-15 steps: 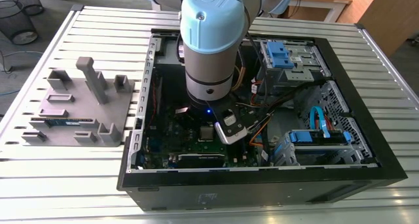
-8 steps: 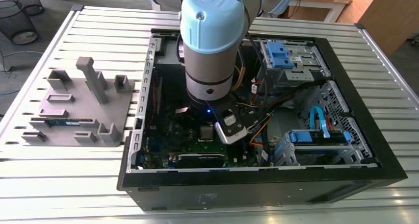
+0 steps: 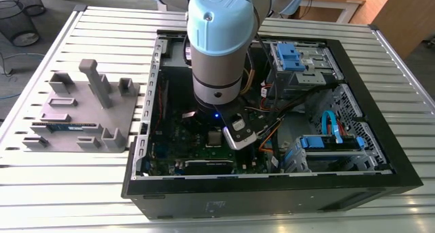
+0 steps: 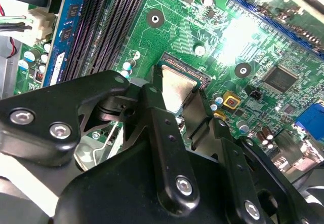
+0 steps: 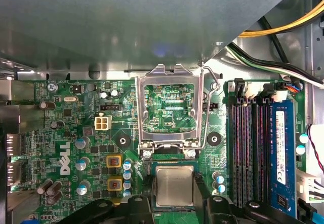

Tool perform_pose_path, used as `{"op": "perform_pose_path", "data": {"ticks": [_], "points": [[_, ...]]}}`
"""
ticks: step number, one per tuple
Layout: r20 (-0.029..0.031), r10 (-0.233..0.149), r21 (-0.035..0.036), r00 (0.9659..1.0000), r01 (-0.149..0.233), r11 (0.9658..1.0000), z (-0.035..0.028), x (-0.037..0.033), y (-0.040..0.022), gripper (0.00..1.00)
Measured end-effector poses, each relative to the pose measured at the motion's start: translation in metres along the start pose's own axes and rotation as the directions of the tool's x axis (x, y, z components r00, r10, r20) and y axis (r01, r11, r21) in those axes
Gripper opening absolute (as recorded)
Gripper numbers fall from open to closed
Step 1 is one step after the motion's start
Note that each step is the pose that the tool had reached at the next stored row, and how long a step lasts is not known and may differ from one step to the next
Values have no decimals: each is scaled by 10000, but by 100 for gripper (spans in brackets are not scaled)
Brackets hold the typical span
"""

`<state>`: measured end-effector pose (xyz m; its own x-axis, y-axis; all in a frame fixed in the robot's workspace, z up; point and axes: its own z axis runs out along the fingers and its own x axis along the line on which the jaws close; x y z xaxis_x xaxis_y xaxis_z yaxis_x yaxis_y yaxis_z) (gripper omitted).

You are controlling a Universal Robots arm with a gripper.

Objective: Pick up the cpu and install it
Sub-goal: 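Place the cpu into insertion slot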

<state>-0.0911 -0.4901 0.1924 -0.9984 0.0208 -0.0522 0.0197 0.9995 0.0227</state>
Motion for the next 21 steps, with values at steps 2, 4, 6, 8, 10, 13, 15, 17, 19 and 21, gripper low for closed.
{"op": "perform_pose_path", "data": {"ticks": [2,4,6,8,10,13,15,17,19,21], "points": [[-1,1,0,10000,-1,10000,-1,0,0,36],[1,1,-3,10000,-1,10000,1,0,0,36],[2,1,-4,10000,-1,10000,2,0,0,36],[2,1,-4,10000,-1,10000,2,0,1,36],[2,1,-5,10000,-1,10000,2,0,0,36],[2,2,-4,10000,-2,10000,2,0,0,36],[3,2,-7,10000,-2,10000,2,0,1,38],[4,2,-8,10000,-2,10000,3,-1,1,38],[3,2,-7,10000,-2,10000,3,-1,1,44],[3,3,-6,10000,-3,10000,1,1,1,44]]}}
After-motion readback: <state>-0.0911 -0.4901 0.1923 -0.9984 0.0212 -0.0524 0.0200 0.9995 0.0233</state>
